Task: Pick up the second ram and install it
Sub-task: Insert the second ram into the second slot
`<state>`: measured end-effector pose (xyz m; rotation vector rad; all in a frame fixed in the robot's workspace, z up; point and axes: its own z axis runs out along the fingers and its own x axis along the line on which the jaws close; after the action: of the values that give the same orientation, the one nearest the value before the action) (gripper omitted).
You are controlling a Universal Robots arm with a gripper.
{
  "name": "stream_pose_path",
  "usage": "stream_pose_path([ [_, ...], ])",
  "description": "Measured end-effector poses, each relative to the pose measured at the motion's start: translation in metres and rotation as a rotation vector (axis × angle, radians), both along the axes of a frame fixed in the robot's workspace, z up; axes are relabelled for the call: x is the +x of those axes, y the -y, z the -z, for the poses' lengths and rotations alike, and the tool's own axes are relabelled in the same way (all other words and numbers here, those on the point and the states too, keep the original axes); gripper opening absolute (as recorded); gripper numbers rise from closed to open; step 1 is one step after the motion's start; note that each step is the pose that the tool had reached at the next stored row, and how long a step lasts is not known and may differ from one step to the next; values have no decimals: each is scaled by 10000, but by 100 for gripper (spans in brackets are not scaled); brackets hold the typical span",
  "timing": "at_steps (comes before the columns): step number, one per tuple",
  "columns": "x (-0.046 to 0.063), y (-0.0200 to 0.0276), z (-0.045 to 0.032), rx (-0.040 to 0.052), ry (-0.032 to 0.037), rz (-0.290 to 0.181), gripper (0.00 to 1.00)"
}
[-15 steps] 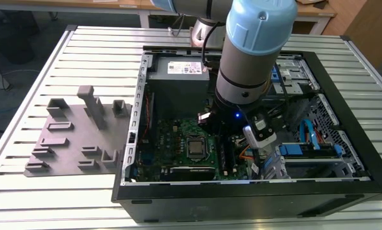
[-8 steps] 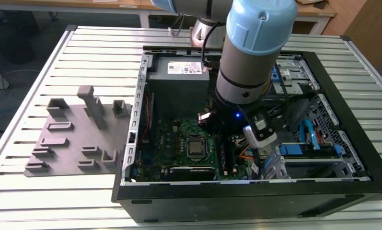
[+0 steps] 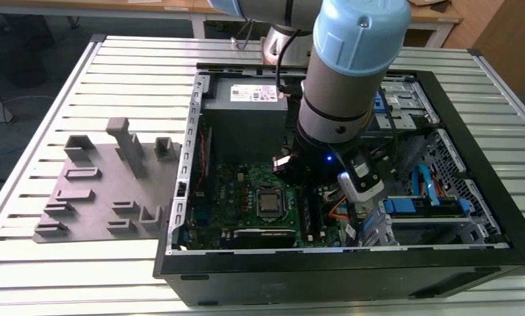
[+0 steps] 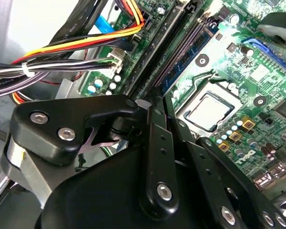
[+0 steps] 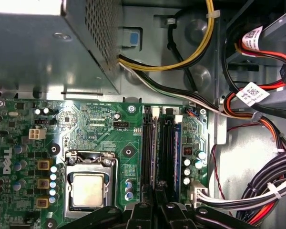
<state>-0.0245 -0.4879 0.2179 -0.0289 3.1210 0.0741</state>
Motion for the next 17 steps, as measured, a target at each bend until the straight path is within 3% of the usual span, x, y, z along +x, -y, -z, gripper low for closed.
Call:
stream_pose_path([
  [17, -10, -5, 23, -5, -1, 37, 11],
])
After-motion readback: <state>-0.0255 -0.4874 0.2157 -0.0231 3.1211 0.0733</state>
